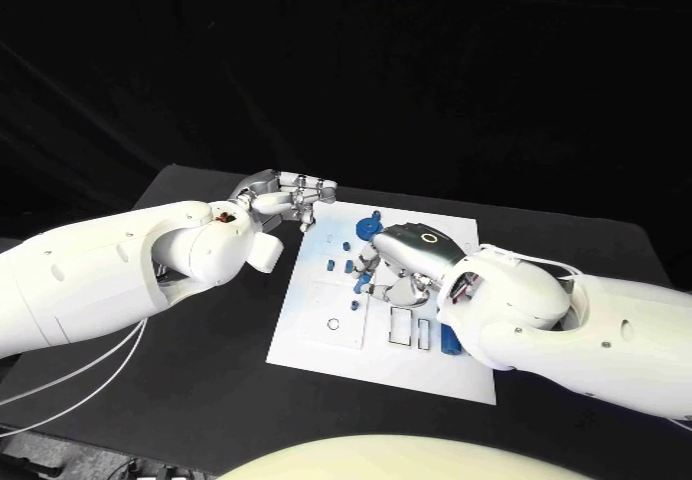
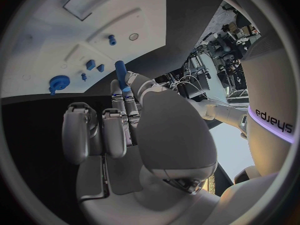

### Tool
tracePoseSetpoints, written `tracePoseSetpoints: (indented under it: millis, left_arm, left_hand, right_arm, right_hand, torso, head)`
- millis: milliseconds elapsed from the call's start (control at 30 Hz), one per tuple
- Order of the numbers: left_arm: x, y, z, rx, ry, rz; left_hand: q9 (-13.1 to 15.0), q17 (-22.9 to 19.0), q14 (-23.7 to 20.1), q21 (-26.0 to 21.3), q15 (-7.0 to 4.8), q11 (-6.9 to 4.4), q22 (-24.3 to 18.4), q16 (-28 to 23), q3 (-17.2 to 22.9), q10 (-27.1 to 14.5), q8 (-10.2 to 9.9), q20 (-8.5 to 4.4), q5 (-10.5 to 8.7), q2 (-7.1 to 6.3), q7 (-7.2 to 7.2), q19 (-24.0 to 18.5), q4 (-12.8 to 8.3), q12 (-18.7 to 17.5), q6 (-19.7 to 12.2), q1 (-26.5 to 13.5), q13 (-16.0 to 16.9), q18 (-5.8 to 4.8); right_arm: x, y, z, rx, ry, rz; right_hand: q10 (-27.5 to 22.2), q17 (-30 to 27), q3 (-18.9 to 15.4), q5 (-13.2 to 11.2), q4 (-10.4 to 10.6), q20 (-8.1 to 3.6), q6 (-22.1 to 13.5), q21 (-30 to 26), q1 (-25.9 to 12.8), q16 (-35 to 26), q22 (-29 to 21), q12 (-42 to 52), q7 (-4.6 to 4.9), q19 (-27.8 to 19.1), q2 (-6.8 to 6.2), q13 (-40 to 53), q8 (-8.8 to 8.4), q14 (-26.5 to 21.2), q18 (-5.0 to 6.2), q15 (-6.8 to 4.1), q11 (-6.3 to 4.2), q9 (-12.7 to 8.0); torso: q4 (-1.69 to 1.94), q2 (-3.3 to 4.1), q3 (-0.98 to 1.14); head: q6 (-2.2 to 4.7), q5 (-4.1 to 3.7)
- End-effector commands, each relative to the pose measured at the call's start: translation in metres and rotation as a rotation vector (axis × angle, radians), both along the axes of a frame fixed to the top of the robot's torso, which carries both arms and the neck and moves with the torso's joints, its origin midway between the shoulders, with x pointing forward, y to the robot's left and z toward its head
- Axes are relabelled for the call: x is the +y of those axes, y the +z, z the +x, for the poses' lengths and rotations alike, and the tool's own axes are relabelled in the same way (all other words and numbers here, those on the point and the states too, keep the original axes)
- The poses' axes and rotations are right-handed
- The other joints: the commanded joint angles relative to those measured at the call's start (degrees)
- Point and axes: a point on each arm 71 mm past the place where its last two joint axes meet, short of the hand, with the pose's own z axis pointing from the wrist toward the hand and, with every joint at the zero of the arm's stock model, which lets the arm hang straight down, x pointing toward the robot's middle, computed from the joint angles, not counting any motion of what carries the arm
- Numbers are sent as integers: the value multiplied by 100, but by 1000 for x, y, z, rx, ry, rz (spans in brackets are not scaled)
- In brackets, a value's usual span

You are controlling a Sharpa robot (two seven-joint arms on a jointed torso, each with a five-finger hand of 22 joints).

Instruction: Assemble the parts on the task board

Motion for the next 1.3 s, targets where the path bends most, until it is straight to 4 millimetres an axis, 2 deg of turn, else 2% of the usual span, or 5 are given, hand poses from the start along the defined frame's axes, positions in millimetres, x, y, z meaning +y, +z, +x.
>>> tracePoseSetpoints:
  millis: [33, 233, 433, 867, 1300]
  left_arm:
    - [-4, 1, 0, -1, -17, -15]
    - [-6, 1, 0, 0, -20, -16]
    - [-6, 1, 0, 1, -21, -16]
    - [-6, 0, 1, 2, -20, -15]
    - [-5, 0, 1, 4, -19, -14]
  left_hand:
    - [-8, -7, -39, -25, 0, 3, -2, -21, -4, -52, -12, -4, 14, 15, 1, -3, -37, 36, -20, 19, 6, 41]
    - [-8, -8, -39, -17, 0, 3, 5, -20, -3, -53, -11, -4, 13, 19, 2, 4, -40, 38, -20, 24, 7, 39]
    - [-8, -8, -39, -17, 0, 3, 5, -20, -3, -53, -11, -4, 13, 19, 2, 4, -40, 38, -20, 24, 7, 39]
    - [-8, -9, -39, -19, 0, 4, 4, -20, -4, -53, -9, -5, 12, 20, 3, 4, -41, 41, -19, 24, 9, 39]
    - [-8, -9, -39, -19, 0, 4, 4, -20, -4, -53, -9, -5, 12, 20, 3, 4, -41, 41, -19, 24, 9, 39]
  right_arm:
    - [11, -9, -3, 23, 40, 14]
    - [27, -34, -7, 78, 65, 10]
    - [34, -51, -6, 108, 67, -6]
    - [36, -61, -2, 118, 61, -25]
    - [35, -66, -1, 139, 65, -74]
  right_hand:
    - [211, 47, 95, 21, -67, -22, 42, -2, 41, 18, 999, -8, -1, 79, 17, 54, 3, 332, -82, -41, -187, 5]
    - [207, 46, 111, 37, -79, -22, 33, -7, 32, 18, 998, -19, 4, 76, 19, 55, -5, 332, -81, -39, -183, 6]
    - [205, 44, 116, 41, -82, -22, 30, -10, 29, 18, 998, -22, 5, 75, 20, 55, -7, 331, -81, -39, -182, 6]
    - [203, 46, 134, 70, -96, -21, 25, -14, 11, 20, 999, -32, 9, 72, 24, 58, -13, 332, -80, -35, -178, 9]
    - [202, 46, 143, 88, -104, -20, 23, 5, -7, 20, 1009, -40, 12, 81, 22, 59, -17, 331, -84, -33, -175, 11]
  torso:
    - [6, 8, 1]
    - [-10, 12, 3]
    - [-6, 14, 10]
    - [-7, 12, 11]
    - [-5, 12, 11]
  head:
    - [-10, 50]
    - [-36, 142]
    - [-63, 181]
    - [-105, 235]
    - [-130, 240]
